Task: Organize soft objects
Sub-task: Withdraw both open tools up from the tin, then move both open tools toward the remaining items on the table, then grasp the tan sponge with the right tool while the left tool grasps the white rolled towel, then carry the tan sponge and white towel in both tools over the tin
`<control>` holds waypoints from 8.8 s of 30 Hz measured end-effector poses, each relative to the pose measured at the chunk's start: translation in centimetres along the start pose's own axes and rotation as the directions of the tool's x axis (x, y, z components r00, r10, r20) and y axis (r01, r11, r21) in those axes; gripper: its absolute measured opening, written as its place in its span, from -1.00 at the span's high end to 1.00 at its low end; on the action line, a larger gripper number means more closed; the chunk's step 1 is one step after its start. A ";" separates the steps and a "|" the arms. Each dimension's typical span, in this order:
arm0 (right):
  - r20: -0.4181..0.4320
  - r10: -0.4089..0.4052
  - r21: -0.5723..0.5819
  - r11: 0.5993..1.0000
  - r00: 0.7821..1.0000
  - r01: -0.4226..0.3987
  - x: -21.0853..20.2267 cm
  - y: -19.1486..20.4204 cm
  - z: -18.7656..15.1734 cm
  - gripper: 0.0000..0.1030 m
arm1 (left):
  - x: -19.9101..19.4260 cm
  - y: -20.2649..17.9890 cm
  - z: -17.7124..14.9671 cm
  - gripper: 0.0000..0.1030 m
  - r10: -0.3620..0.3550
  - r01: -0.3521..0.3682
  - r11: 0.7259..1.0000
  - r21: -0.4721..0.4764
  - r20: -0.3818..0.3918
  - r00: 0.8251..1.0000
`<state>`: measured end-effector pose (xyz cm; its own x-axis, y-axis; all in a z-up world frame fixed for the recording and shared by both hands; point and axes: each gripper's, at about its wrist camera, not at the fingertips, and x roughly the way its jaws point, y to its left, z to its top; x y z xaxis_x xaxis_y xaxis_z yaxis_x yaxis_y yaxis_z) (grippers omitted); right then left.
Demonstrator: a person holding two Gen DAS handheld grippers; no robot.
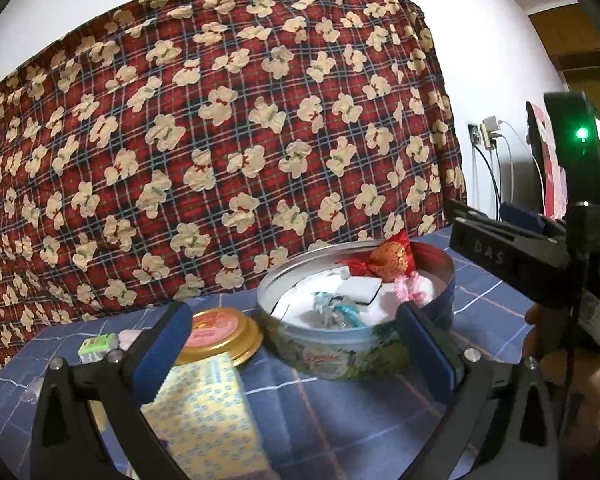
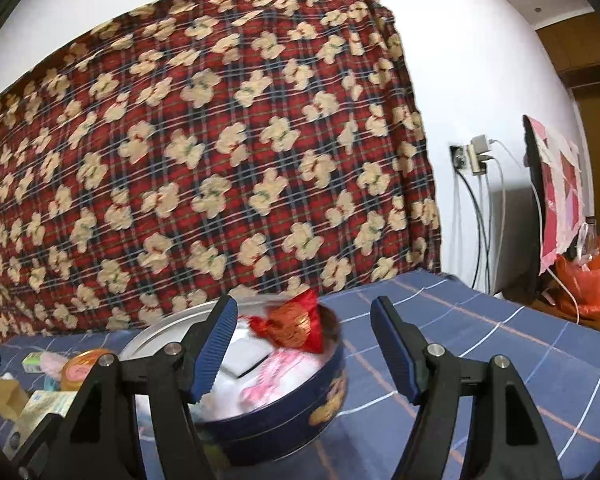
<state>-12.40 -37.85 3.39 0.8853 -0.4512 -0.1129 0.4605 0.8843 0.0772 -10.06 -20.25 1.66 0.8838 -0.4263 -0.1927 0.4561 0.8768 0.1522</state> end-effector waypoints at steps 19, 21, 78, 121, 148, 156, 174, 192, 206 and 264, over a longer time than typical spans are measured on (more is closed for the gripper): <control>0.011 0.214 -0.032 0.976 0.977 -0.214 -5.0 11.8 -2.5 -0.38 | -3.5 12.6 -2.8 -1.00 0.166 -0.167 0.983 -0.078 -0.015 0.986; 0.013 0.240 -0.050 0.970 0.971 -0.239 -5.5 13.2 -2.8 -0.38 | -3.6 14.2 -3.2 -1.00 0.199 -0.201 0.975 -0.092 -0.028 0.979; -0.708 0.443 0.035 0.799 0.550 -0.600 2.6 37.6 -12.6 -0.38 | 3.0 39.4 -10.1 -1.00 0.429 -0.625 0.717 -0.308 -0.512 0.744; -0.335 0.504 -0.006 0.844 0.796 -0.537 -0.9 28.4 -5.8 -0.08 | 10.6 28.8 -9.8 0.33 0.107 -0.383 0.882 -0.274 -0.675 0.730; -0.086 0.439 -0.184 0.875 0.894 -0.448 -4.2 26.5 -4.1 -0.09 | 4.0 25.1 -4.9 0.42 0.272 -0.344 0.901 -0.264 -0.275 0.922; -0.053 0.403 -0.219 0.888 0.913 -0.405 -4.5 24.1 -3.7 -0.09 | 3.4 22.9 -4.8 0.42 0.233 -0.304 0.913 -0.272 -0.264 0.936; -0.031 0.327 -0.216 0.920 0.944 -0.326 -2.8 17.6 -2.5 -0.09 | 1.2 19.4 -3.2 0.42 0.091 -0.116 0.949 -0.294 -0.096 0.991; -0.005 0.218 -0.226 0.950 0.976 -0.213 -1.0 12.3 -1.5 -0.09 | 1.6 14.5 -1.1 0.42 0.063 -0.081 0.956 -0.282 -0.071 0.995; 0.012 0.143 -0.250 0.959 0.990 -0.136 0.7 8.4 -0.8 -0.09 | 3.3 10.3 0.0 0.42 0.033 -0.058 0.969 -0.242 -0.107 0.994; -0.167 0.006 -0.221 0.974 0.986 -0.043 11.5 -1.6 0.6 -0.09 | 14.7 -5.4 2.3 0.42 -0.164 0.120 0.975 -0.185 -0.244 0.956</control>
<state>-2.96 -44.53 2.55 0.8645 -0.4196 -0.2767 0.3959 0.9077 -0.1392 0.70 -31.81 0.24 0.7444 -0.4971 -0.4459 0.5317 0.8452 -0.0545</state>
